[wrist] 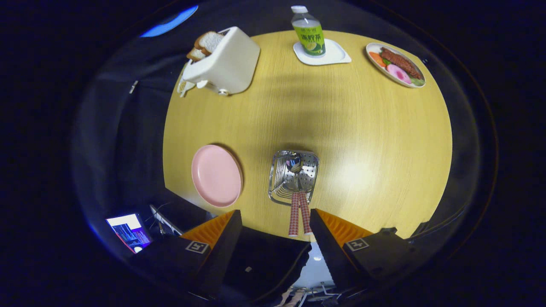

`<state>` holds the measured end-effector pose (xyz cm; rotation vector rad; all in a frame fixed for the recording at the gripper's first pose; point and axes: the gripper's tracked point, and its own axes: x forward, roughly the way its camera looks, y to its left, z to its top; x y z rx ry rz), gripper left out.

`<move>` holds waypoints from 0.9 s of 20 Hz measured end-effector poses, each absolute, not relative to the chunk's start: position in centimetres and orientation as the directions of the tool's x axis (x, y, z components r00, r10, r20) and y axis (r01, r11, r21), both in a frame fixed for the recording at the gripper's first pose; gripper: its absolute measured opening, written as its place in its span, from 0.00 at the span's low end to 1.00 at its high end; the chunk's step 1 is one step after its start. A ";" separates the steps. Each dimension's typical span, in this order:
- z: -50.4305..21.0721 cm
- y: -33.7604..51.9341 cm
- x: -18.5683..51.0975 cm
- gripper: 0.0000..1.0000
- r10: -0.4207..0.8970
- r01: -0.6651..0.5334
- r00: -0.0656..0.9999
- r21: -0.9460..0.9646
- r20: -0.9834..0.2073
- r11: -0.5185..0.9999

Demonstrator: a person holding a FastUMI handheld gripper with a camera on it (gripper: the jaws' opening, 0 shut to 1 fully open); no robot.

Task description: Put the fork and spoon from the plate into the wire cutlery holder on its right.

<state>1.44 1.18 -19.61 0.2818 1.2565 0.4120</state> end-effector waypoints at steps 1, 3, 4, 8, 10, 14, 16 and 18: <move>-19.1 1.1 1.8 0.99 0.458 -0.145 0.311 0.434 -0.833 0.889; -17.5 0.9 1.6 0.99 0.450 -0.144 0.426 0.433 -0.785 0.890; -16.9 0.7 1.6 0.99 0.440 -0.146 0.480 0.426 -0.759 0.893; -15.0 0.0 1.8 0.99 0.367 -0.185 0.668 0.334 -0.647 0.924; -13.9 -0.1 1.4 0.99 0.339 -0.205 0.746 0.287 -0.573 0.936; -11.9 -0.7 0.3 0.99 0.299 -0.212 0.837 0.233 -0.458 0.949; -10.4 -1.0 -0.3 0.99 0.292 -0.214 0.877 0.235 -0.381 0.948; -10.1 -1.2 -0.8 0.99 0.279 -0.210 0.899 0.227 -0.338 0.951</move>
